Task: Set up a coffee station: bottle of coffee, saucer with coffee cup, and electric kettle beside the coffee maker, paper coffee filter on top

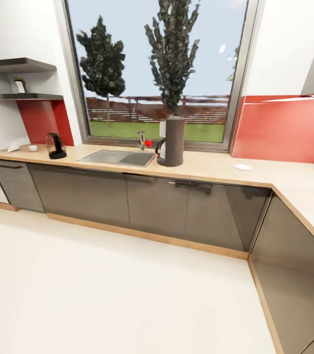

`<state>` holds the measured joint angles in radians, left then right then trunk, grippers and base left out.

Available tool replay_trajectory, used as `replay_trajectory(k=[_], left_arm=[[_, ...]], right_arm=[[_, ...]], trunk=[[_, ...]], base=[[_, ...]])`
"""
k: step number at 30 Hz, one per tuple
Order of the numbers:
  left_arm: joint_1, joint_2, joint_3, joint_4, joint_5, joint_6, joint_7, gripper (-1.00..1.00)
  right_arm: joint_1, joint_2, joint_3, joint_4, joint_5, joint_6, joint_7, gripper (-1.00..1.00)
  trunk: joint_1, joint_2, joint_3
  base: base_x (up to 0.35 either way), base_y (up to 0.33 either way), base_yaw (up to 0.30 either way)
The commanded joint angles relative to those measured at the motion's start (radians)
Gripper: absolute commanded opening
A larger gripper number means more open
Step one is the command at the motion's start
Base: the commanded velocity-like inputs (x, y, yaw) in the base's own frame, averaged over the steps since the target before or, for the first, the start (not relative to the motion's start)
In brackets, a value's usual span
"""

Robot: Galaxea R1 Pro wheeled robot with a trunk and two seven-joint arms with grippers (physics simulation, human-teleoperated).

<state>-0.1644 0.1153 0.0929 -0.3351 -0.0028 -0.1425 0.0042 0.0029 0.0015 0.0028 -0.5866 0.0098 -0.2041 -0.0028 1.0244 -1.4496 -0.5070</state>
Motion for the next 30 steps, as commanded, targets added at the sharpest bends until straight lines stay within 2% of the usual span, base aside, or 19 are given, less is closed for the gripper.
replay_trajectory(k=[1,9,30], left_arm=[[0.0,0.0,0.002,0.001,0.0,-0.003,0.0,1.0],[0.0,0.0,0.002,0.001,0.0,-0.003,0.0,1.0],[0.0,0.0,0.002,0.001,0.0,-0.003,0.0,1.0]], right_arm=[[0.0,0.0,0.0,-0.001,0.001,-0.001,0.0,1.0],[0.0,0.0,0.0,-0.001,0.001,-0.001,0.0,1.0],[0.0,0.001,0.0,-0.001,0.001,-0.001,0.0,1.0]], trunk=[[0.001,0.0,-0.001],[0.001,0.0,-0.001],[0.001,0.0,-0.001]], base=[[0.337,-0.086,0.0],[0.337,-0.083,0.094],[0.337,-0.034,0.271]])
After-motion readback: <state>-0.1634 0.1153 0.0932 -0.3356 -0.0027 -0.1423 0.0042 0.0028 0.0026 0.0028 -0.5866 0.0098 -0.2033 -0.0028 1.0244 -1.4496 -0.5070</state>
